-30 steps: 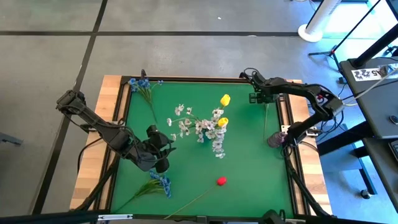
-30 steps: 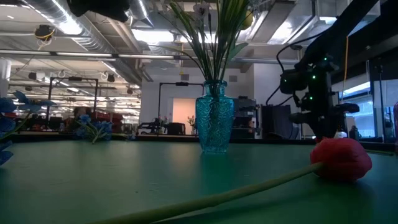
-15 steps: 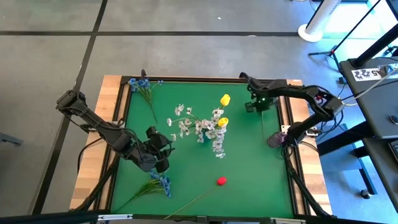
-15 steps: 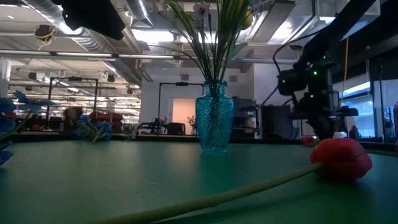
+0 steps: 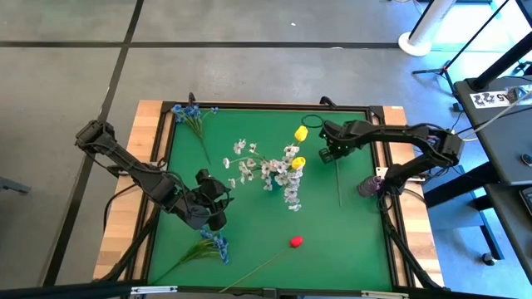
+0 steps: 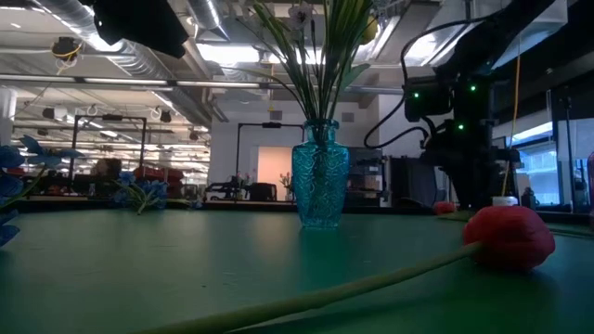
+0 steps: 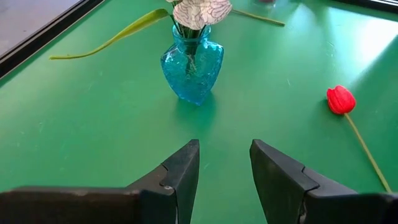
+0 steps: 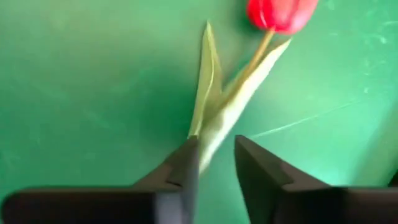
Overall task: Sort flowers into vase by color
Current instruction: Put the top red tulip into the purple vase
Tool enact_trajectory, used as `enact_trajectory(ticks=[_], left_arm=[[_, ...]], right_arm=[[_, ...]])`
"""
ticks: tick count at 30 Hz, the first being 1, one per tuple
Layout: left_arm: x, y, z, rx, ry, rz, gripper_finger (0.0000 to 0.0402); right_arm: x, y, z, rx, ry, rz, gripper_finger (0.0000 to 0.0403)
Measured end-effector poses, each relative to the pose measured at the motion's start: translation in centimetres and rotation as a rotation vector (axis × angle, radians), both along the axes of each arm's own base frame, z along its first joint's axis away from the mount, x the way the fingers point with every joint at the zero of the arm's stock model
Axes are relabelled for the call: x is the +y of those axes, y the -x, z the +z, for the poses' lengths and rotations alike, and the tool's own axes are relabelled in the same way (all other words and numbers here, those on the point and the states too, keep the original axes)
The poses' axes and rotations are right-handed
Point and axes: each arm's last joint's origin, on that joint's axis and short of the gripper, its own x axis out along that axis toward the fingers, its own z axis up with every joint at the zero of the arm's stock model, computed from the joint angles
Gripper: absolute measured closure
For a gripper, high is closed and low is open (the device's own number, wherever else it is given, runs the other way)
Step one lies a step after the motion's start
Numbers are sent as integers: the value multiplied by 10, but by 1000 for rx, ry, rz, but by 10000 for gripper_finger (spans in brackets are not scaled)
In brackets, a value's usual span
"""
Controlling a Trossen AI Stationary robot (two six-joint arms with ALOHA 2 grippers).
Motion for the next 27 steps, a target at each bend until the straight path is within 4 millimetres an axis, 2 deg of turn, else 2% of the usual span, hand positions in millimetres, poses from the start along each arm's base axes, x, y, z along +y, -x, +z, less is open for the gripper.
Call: enact_trajectory(ticks=[6,11,14,18,22,25,27], left_arm=[[0,0,0,1,-1,-1,262],[0,0,0,2,-4,-3,262],[0,0,0,2,-4,-3,262],[0,0,0,2,-4,-3,262],[0,0,0,3,-5,-3,262],[0,0,0,4,-6,-4,262],[0,0,0,4,-7,-4,262]], right_arm=[[-5,-4,-1,-84,0,-49,209],[-11,0,-6,-56,-8,-103,191],[-14,-1,-13,-30,-31,-116,209],[-17,-4,-22,-17,-47,-108,256],[-16,-6,-20,-32,-33,-56,327],[-13,-9,-15,-28,47,-34,384],[-9,-10,-10,-35,96,-16,389]])
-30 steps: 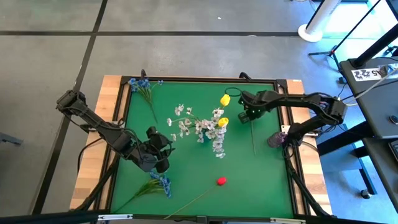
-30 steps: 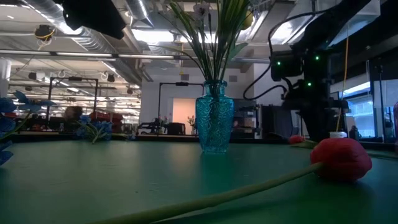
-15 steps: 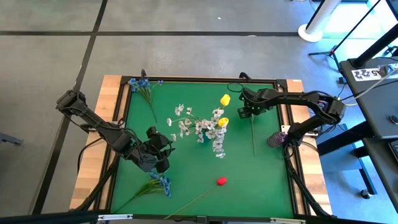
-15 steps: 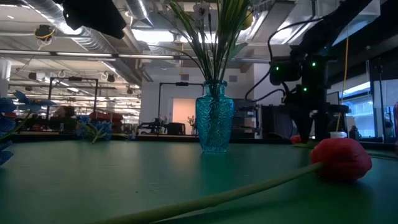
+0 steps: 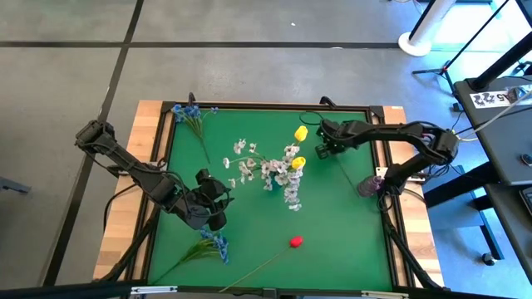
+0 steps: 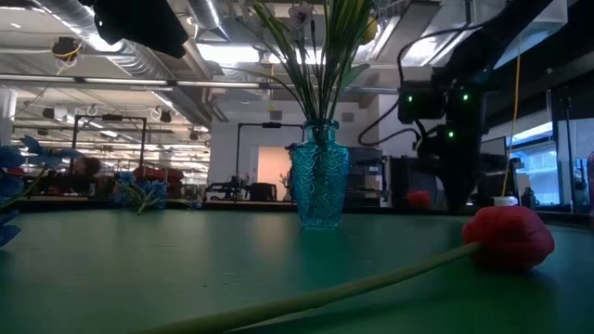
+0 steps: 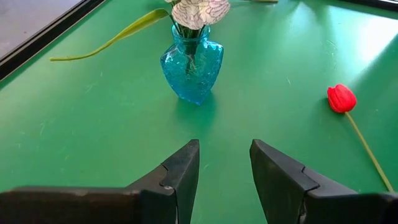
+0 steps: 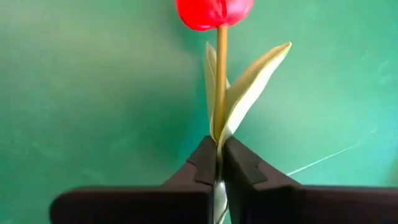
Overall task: Sort flowers into vase by color
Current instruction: Put the top red tulip into the purple vase
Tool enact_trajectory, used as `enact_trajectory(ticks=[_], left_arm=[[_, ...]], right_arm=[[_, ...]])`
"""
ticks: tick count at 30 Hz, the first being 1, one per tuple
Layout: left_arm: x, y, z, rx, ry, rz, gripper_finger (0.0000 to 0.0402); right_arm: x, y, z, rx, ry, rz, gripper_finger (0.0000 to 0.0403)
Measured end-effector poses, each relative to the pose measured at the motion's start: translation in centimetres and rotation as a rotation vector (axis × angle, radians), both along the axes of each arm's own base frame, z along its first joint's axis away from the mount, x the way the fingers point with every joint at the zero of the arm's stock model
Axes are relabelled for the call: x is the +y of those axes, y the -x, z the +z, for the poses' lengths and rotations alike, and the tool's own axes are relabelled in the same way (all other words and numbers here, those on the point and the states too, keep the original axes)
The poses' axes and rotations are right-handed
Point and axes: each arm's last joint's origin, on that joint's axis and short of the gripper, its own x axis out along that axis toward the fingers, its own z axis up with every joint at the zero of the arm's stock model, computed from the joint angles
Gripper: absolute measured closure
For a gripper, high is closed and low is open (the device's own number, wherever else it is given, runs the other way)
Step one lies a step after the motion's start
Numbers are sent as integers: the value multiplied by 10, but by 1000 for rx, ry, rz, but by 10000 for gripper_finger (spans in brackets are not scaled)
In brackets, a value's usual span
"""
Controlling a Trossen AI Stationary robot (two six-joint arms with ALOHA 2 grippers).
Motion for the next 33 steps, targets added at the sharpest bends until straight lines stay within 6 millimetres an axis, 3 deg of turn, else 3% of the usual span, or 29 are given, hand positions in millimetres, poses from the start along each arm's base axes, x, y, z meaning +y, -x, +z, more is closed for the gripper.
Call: enact_trajectory(ticks=[4,11,17,22,27,33], left_arm=[[0,0,0,0,0,0,262],[0,0,0,-2,1,1,262],[0,-1,1,-22,-10,15,262],[0,-1,2,-33,-11,19,262],[0,-1,2,-34,-11,20,262],[0,-2,2,-44,-1,25,262]], right_arm=[[16,-2,21,-49,106,66,374],[60,15,86,-308,355,132,393],[92,55,131,-558,444,300,393],[109,94,156,-718,541,473,393],[116,135,177,-948,627,611,390],[116,186,183,-1136,678,754,396]])
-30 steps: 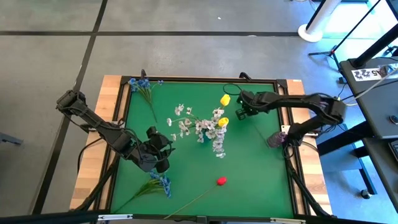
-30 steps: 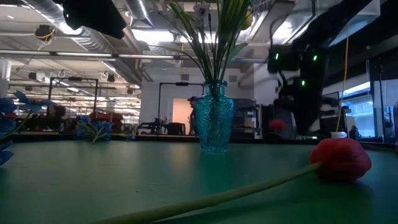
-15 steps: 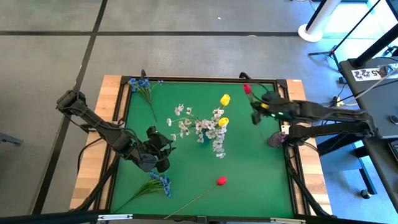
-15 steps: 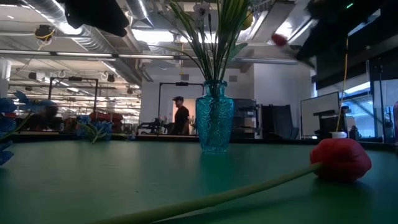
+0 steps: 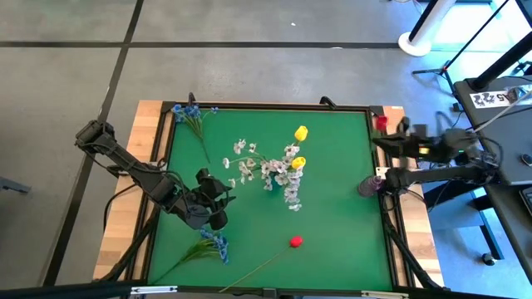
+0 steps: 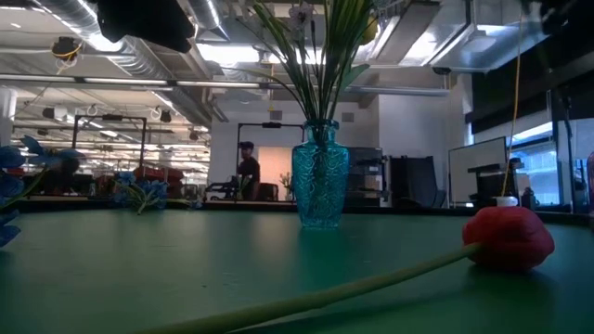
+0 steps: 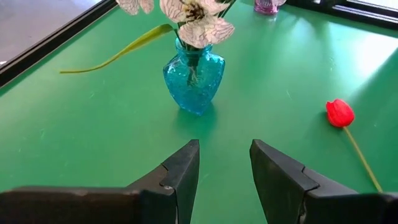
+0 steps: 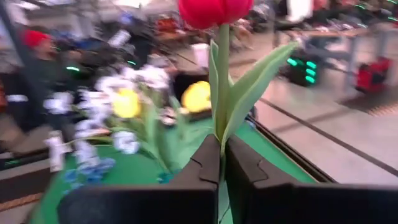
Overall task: Sort flowers into vase by color
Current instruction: Put the top red tulip into the purple vase
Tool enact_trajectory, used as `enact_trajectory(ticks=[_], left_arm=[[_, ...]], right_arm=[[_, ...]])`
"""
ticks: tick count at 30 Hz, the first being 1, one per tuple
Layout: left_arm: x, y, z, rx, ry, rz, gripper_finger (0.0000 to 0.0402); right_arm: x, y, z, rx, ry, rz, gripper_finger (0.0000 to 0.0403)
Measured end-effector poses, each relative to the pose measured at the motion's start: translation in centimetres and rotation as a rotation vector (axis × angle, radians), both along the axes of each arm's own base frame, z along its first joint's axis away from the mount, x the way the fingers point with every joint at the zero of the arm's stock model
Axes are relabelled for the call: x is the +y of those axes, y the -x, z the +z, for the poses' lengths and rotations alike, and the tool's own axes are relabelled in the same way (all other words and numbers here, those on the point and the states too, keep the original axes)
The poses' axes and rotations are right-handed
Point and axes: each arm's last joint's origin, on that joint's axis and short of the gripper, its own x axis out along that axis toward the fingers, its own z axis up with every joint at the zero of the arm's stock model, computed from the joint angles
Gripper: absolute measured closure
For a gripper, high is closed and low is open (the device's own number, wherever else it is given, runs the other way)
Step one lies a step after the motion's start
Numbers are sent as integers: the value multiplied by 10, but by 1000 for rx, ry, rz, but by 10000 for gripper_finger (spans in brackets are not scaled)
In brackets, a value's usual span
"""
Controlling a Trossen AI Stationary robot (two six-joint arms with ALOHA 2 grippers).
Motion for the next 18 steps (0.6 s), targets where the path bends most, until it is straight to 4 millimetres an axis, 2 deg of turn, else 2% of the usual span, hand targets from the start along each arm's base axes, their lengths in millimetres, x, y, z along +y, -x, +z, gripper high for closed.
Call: enact_trajectory(ticks=[5,7,11,18], left_arm=[[0,-2,1,-13,8,4,262],[2,-3,2,-24,12,11,262],[7,-8,4,-52,26,36,262],[17,-14,4,-63,30,82,262]], right_arm=[[-3,44,5,-119,-1,58,396],[-3,56,4,-125,10,90,398],[-3,67,3,-56,24,113,394],[-3,71,4,-46,30,127,399]])
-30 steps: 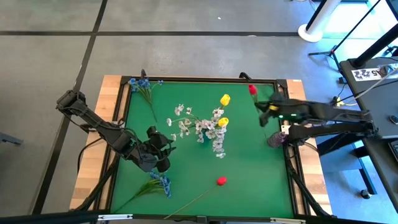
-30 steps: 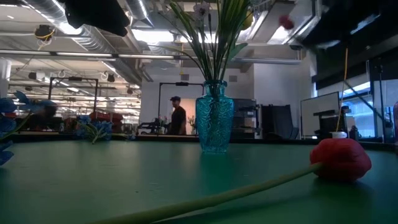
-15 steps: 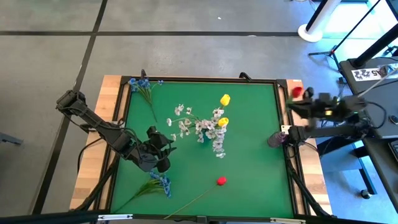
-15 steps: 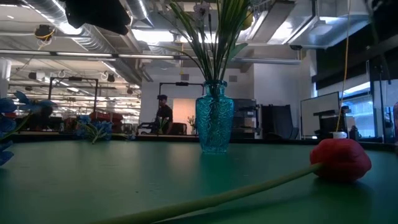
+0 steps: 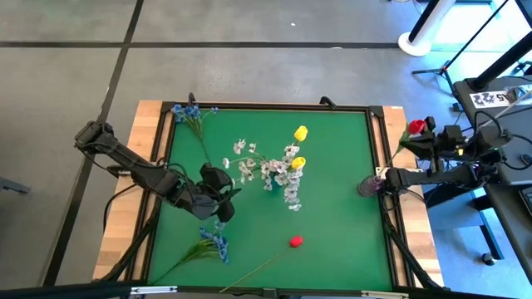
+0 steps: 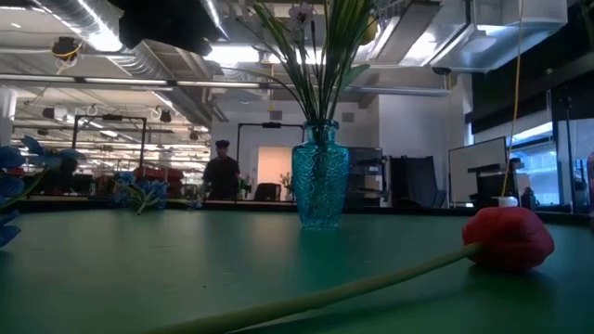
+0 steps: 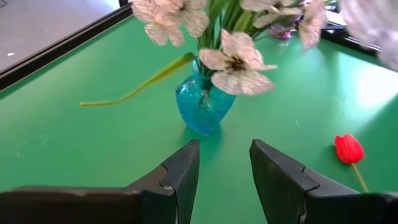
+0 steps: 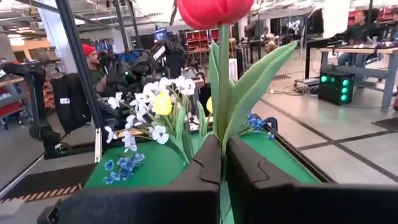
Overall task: Sort flowers into vase by color
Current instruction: Put the top red tulip into the purple vase
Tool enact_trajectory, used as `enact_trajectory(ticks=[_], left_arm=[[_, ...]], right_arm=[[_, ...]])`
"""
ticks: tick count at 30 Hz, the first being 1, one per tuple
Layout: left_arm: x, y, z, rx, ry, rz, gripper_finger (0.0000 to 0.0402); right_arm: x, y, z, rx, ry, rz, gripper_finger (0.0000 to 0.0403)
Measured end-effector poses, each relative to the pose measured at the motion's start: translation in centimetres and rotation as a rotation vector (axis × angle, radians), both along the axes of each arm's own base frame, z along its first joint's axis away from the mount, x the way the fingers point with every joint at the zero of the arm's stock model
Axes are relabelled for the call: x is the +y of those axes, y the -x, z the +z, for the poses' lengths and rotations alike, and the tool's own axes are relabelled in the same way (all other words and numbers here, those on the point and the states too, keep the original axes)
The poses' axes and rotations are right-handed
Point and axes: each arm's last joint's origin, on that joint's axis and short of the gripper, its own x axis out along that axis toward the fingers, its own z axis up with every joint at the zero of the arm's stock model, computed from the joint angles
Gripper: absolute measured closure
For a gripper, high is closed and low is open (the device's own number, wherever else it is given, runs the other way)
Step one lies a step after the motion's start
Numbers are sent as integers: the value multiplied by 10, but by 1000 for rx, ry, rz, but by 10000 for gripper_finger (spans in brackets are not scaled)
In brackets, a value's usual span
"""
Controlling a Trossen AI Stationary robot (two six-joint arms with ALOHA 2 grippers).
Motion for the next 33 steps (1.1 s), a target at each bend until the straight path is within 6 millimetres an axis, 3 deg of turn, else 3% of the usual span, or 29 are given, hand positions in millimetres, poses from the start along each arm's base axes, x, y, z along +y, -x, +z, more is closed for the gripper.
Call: enact_trajectory(ticks=[11,15,33], left_arm=[[3,-1,0,2,1,11,262],[3,-1,0,2,1,11,262],[4,-2,0,2,0,15,262]], right_arm=[[2,-14,-5,-10,-3,17,398],[2,-13,1,-74,11,24,396],[3,-13,-2,-42,-14,60,395]])
